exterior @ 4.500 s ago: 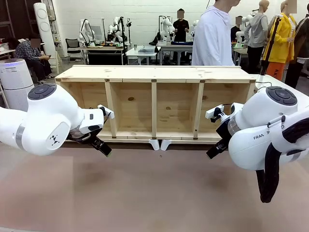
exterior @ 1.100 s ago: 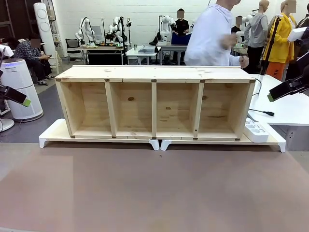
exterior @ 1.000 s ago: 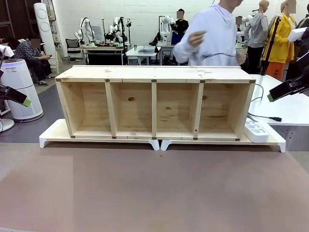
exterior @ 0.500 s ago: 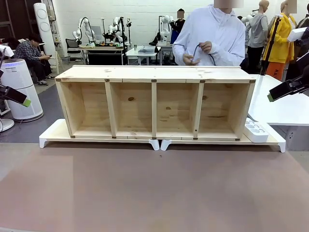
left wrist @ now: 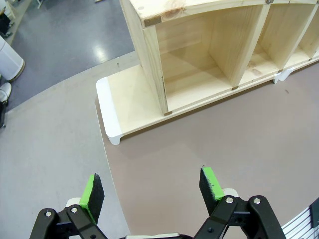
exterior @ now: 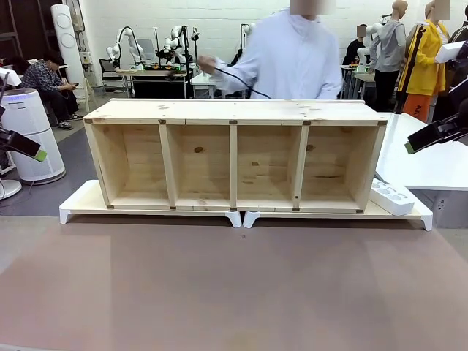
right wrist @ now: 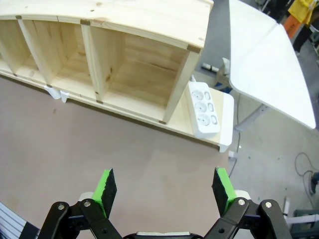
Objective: Perform cable management.
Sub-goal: When the cord part of the Power Cable appears at the lower middle area of the table and stops, grasp the cord part of the Power Cable.
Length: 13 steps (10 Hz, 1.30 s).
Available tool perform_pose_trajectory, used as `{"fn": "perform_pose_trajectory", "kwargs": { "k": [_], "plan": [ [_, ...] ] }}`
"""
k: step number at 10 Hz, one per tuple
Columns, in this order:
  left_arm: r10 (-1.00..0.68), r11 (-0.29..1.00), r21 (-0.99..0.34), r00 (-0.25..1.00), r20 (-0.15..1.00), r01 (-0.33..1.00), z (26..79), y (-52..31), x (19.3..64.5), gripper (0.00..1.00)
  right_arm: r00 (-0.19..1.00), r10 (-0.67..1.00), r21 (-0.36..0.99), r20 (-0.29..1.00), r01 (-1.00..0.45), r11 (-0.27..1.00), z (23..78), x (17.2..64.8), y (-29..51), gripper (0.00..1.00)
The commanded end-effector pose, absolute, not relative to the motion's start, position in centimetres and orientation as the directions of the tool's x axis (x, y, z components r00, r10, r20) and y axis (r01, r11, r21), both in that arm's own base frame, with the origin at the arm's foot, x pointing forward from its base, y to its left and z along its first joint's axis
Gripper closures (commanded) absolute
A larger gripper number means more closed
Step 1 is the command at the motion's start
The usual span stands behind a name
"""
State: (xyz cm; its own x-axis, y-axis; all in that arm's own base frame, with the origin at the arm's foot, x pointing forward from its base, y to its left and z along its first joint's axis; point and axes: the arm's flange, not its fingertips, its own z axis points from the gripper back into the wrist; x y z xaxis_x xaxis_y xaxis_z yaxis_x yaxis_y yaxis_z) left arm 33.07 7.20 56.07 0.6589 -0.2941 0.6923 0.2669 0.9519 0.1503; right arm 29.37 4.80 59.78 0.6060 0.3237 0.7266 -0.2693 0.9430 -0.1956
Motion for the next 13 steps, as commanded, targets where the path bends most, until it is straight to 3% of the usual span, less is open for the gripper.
{"fn": "perform_pose_trajectory", "kwargs": {
  "k": [1, 13],
  "plan": [
    [-0.291, 0.953, 0.147, 0.665, 0.688, 0.264, 55.99, 7.28, 33.04, 0.0, 0.601, 0.334, -0.209, 0.726, -0.271, 0.94, 59.79, 29.48, 4.54, 0.0],
    [-0.291, 0.953, 0.147, 0.665, 0.688, 0.264, 55.99, 7.28, 33.04, 0.0, 0.601, 0.334, -0.209, 0.726, -0.271, 0.94, 59.79, 29.48, 4.54, 0.0]
  ]
}}
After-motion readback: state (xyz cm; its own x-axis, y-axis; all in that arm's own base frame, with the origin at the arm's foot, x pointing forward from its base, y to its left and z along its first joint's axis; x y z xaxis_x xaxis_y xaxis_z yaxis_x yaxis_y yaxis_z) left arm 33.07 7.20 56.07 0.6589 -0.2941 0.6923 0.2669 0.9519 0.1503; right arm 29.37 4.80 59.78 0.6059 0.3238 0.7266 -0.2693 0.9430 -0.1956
